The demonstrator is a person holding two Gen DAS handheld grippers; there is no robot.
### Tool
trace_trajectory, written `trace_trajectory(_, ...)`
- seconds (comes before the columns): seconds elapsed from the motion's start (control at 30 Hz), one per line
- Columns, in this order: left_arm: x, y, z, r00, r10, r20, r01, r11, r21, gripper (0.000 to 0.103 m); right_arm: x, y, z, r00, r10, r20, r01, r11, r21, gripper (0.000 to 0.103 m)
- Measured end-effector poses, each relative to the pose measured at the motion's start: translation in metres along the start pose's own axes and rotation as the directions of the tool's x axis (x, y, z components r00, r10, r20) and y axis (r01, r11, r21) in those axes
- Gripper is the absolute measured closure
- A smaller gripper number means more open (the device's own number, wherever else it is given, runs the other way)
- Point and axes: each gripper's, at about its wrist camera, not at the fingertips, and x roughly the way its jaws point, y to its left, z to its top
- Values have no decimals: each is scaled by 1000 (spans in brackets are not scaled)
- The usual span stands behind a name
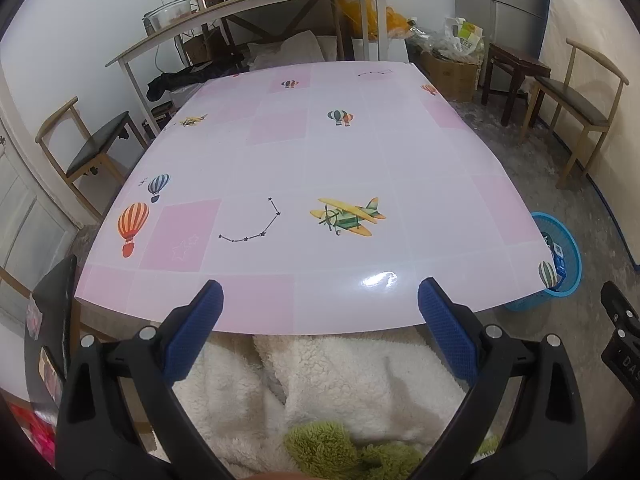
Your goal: Collect trash
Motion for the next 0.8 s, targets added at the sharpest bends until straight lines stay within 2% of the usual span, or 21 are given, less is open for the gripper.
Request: trace_trajectory(0.8,-1,3,2,1000,-20,-8,20,1000,-9,9,-6,1,5,1000,-11,24,11,1000,-7,7)
